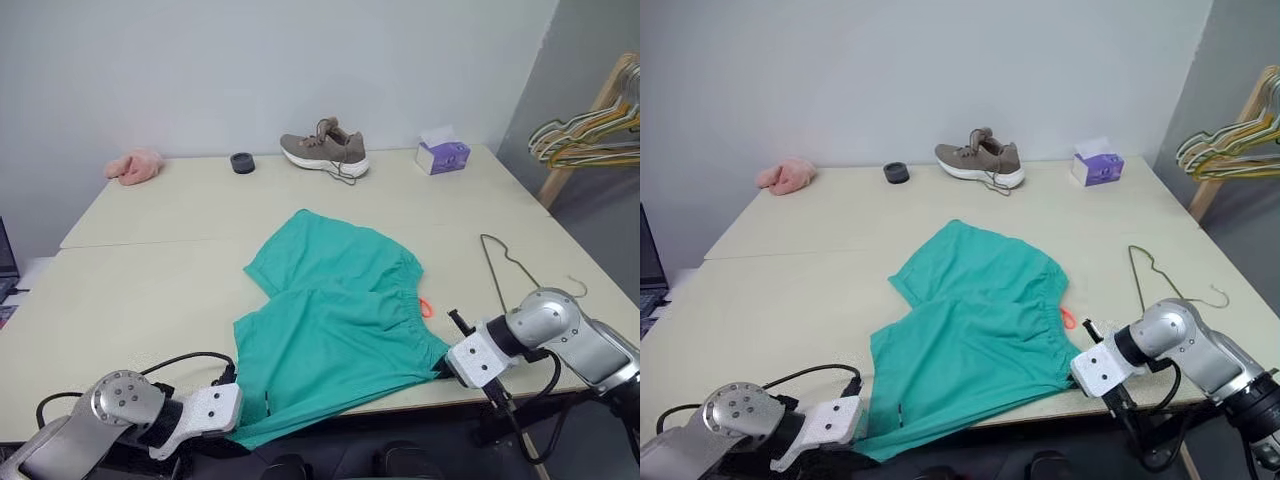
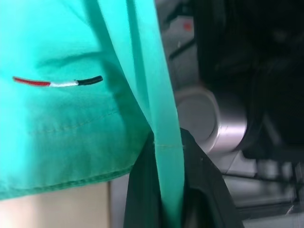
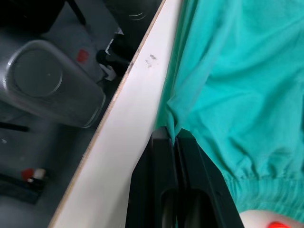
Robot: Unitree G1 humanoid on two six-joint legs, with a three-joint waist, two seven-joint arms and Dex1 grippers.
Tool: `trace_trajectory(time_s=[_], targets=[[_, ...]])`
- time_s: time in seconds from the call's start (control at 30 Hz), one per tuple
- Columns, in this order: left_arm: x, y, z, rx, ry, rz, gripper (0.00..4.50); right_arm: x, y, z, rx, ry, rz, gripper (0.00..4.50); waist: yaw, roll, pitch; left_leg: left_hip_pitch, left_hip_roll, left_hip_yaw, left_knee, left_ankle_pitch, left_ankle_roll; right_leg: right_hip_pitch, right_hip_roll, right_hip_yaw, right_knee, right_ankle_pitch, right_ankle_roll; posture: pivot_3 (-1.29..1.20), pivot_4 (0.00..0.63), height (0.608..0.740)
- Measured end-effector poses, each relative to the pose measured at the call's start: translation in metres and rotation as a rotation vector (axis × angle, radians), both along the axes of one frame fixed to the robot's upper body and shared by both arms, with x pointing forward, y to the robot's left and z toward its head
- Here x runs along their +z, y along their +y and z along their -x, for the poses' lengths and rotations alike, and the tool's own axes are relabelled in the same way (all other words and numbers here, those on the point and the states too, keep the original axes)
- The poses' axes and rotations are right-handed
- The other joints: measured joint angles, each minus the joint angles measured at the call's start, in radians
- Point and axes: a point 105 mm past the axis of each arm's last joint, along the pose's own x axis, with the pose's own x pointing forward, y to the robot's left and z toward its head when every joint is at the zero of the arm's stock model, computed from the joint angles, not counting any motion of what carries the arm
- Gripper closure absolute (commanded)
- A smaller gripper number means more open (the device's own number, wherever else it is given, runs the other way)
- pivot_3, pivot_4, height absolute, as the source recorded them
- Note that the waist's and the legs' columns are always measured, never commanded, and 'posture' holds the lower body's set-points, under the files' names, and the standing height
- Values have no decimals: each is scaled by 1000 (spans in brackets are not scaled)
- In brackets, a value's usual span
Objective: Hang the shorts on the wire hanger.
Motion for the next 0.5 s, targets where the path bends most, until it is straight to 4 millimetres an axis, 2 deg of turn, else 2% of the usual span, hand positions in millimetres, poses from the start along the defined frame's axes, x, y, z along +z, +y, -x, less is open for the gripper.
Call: trace_trajectory(time_s=[0.1,0.37,0.4,0.47,0.5], targets=[[0,0,1,3,14,4,2774,1,-3,3,-5,20,19,2882,0,0,0,0,1,0,0,0,0,0,0,0,0,0,0,-115,0,740],[6,-1,5,12,64,33,299,10,-4,28,-55,179,-35,131,0,0,0,0,2,0,0,0,0,0,1,0,0,0,0,-116,0,740],[9,-5,4,13,55,53,28,13,-2,30,-81,209,-66,0,1,0,0,0,2,0,0,0,-1,0,1,0,0,0,0,-117,0,740],[14,-15,-6,36,4,111,28,23,5,32,-162,267,-160,0,2,1,0,0,2,0,0,0,-1,1,1,1,0,0,0,-117,0,740],[18,-24,-18,63,-53,160,28,30,11,28,-226,283,-237,0,4,1,0,0,2,0,1,0,0,1,2,0,0,1,1,-124,0,740]])
